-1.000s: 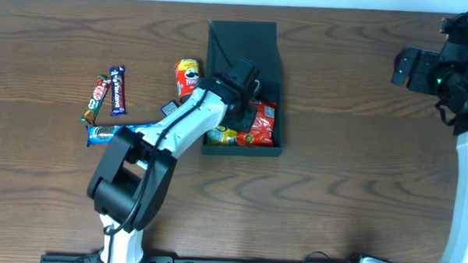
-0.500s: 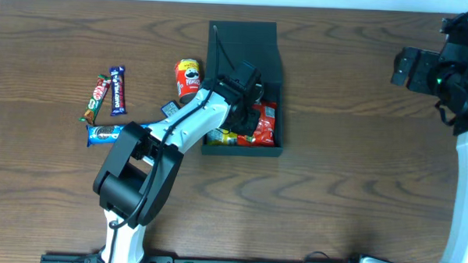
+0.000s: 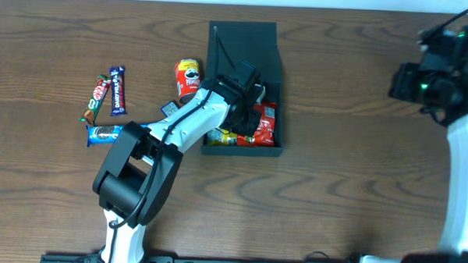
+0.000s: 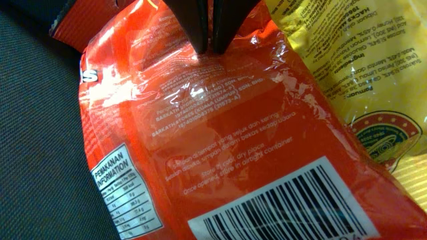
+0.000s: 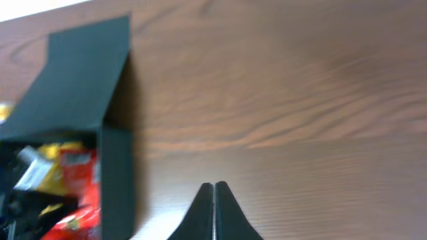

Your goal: Pack container

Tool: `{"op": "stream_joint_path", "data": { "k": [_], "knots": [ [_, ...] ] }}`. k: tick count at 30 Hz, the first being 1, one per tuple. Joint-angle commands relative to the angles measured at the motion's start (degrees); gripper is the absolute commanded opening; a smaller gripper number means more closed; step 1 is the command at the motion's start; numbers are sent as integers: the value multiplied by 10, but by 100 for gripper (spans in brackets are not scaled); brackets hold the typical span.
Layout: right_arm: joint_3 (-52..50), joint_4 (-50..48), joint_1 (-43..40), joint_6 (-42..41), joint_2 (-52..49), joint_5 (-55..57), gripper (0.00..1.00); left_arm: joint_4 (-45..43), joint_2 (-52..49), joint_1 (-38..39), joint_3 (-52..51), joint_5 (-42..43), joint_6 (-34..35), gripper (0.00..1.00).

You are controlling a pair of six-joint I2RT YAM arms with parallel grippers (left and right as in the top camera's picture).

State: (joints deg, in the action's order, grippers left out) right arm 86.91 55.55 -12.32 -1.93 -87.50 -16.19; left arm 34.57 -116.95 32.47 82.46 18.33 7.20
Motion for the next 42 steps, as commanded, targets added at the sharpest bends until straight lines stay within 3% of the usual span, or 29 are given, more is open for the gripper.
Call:
{"op": "stream_joint_path", "data": {
  "k": [1, 9, 20, 28, 42],
  "knots": [
    [-51, -14, -2, -3, -43, -148, 2, 5, -14, -8, -4, 12, -10, 6],
    [-129, -67, 56, -2, -129, -233, 1, 31, -10, -33, 31, 12, -10, 6],
    [-153, -134, 139, -38, -229, -278, 2, 62, -9, -70, 40, 12, -4, 6],
    [-153, -165, 193, -49, -235, -277, 1, 55, -9, -55, 39, -22, -4, 6],
    [-153, -179, 206, -62, -235, -276, 1, 52, -45, -54, 38, 8, 7, 6]
  ]
}}
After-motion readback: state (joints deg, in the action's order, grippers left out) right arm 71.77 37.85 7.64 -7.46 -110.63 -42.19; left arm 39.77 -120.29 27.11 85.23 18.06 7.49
